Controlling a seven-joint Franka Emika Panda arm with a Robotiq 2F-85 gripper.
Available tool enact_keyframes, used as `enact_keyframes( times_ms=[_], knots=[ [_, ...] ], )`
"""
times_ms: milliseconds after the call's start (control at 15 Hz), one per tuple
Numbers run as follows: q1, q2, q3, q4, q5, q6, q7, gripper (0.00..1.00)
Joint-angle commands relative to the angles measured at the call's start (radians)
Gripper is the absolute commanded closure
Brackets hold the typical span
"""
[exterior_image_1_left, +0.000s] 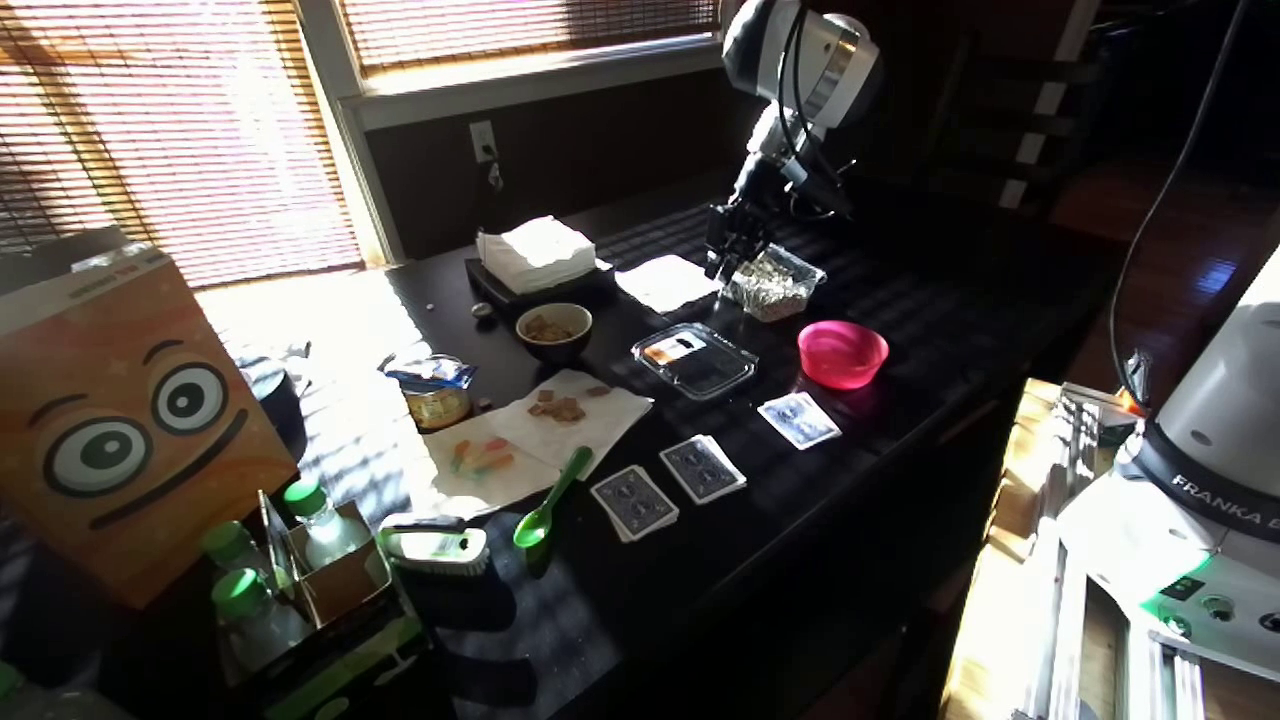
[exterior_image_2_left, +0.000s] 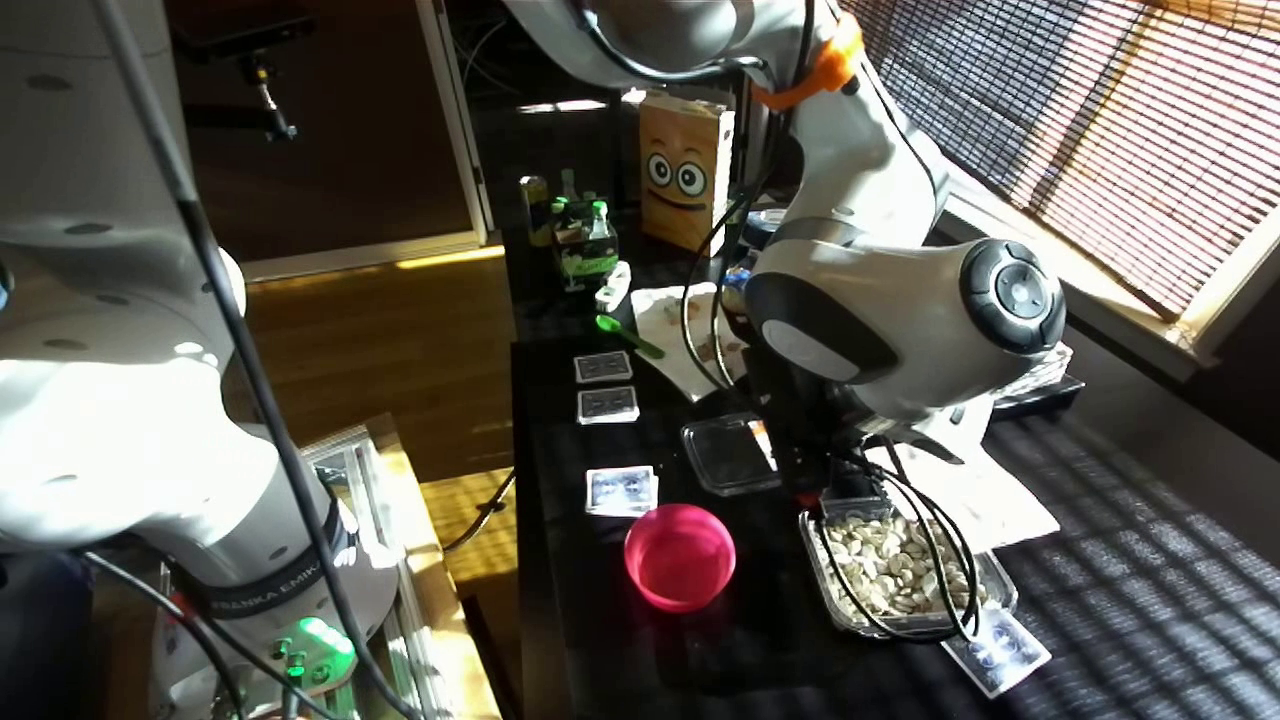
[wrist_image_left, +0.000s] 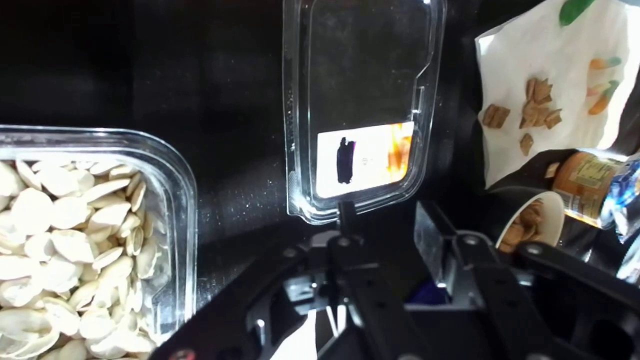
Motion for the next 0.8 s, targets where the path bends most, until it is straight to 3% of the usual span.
enact_keyframes(
  times_ms=[0, 333, 733],
  knots=[
    [-0.015, 0.0, 0.013, 0.021, -0.039, 0.009, 0.043, 0.33],
    [-0.011, -0.071, 0.012, -0.017, -0.044, -0.003, 0.05, 0.01],
    [0.015, -0.221, -0.004, -0.106, -0.198, 0.063, 0.154, 0.0]
  ],
)
